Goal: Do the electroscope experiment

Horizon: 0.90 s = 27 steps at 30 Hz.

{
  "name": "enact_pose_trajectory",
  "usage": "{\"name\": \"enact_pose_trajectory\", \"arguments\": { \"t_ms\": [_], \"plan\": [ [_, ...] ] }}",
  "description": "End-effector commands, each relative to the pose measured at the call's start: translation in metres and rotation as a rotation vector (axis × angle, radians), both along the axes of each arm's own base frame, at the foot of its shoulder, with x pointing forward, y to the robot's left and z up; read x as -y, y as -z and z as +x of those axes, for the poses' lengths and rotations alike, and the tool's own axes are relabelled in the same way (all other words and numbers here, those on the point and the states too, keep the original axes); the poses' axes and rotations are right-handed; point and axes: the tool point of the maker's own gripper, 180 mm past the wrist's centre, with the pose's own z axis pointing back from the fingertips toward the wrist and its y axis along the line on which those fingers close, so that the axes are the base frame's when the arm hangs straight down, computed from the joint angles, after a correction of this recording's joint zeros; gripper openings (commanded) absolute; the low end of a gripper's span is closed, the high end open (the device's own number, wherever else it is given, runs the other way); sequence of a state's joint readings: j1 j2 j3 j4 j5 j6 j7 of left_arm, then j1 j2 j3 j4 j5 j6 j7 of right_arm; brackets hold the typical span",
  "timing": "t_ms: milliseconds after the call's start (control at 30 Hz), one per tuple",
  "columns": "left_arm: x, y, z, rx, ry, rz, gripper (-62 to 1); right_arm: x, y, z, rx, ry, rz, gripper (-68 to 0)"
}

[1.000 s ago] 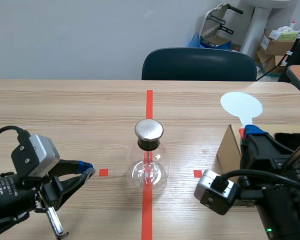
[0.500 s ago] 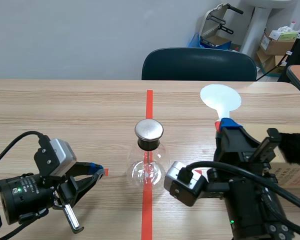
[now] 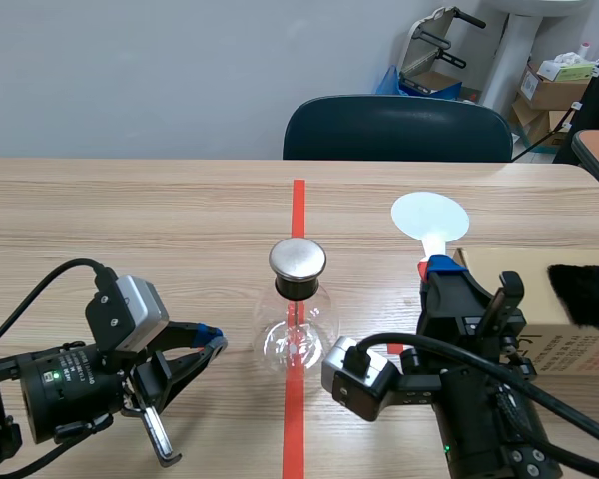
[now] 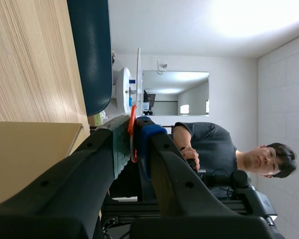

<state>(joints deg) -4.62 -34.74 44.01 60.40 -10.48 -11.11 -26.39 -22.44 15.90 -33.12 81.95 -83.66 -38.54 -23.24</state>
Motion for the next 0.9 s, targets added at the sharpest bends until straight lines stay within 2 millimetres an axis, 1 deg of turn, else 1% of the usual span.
{"name": "enact_pose_trajectory", "arguments": {
  "t_ms": [0,433,867],
  "plan": [
    [0.0098,-0.0098,0.0017,0.017,0.007,-0.042,-54.3,0.0022,-0.0108,0.0047,0.04,0.002,0.006,-66.9],
    [0.0081,-0.0033,-0.0012,-0.005,0.002,-0.021,-54.3,0.0043,-0.011,0.0048,0.04,0.014,0.008,-66.9],
    [0.0081,-0.0033,-0.0012,-0.005,0.002,-0.02,-54.3,0.0049,-0.011,0.0049,0.04,0.017,0.009,-66.9]
  ]
}}
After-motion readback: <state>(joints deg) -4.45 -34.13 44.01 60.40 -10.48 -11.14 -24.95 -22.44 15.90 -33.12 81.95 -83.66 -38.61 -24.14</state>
